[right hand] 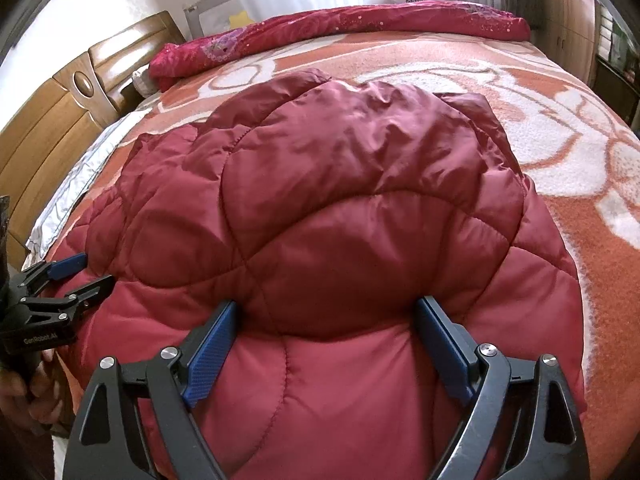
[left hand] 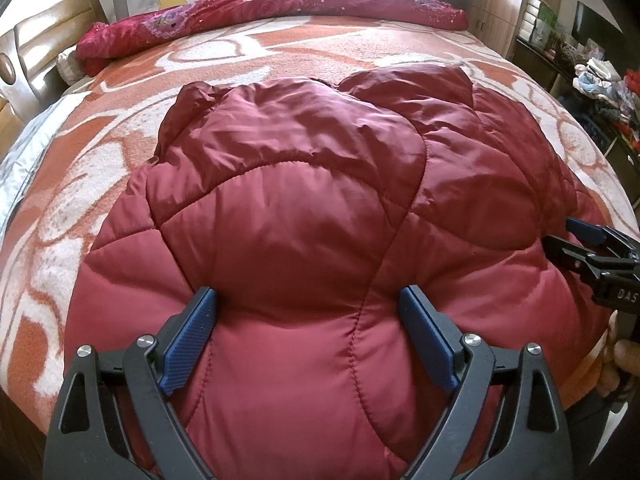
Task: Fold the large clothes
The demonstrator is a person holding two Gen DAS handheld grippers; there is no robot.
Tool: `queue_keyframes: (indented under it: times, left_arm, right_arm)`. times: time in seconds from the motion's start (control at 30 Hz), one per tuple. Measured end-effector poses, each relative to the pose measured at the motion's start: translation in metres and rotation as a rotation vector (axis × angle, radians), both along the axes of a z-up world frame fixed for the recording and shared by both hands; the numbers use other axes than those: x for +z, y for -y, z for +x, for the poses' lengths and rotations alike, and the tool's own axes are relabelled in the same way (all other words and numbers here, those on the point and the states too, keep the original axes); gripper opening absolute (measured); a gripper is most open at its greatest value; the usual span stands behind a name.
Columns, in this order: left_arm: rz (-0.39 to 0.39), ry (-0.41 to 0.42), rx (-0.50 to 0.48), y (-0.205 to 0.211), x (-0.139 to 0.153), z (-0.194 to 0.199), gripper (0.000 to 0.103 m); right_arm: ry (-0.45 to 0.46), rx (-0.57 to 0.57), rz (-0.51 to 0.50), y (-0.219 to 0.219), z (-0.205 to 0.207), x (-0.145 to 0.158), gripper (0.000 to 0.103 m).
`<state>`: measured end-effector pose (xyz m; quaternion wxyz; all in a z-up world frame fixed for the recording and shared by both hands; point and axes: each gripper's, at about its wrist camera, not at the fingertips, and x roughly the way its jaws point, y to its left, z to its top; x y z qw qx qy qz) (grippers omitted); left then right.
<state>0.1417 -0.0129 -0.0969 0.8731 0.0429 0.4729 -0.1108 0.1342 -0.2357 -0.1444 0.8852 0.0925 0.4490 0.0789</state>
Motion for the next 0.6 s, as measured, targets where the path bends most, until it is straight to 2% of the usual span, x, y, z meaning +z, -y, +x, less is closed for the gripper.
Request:
queue_keyframes:
  times: [0.2,0.27,0.4,0.6]
  left_arm:
    - [0.001,0.005,0.003,-0.001,0.001,-0.002,0.093]
    - [0.006,0.010,0.004,0.002,0.000,-0.003,0.093]
    - [0.016,0.018,0.001,0.005,-0.002,-0.006,0.094]
    - [0.027,0.041,0.017,0.002,0.016,-0.029,0.093]
  right_arm:
    - [0.077,-0.017,-0.035,-0.005,-0.035,0.026,0.085]
    - [0.044,-0.010,-0.055,-0.004,-0.039,0.018,0.085]
    - [0.028,-0.019,-0.009,0.006,-0.036,-0.002,0.086]
    - [0.039,-0.021,0.007,0.007,-0.044,0.016,0.085]
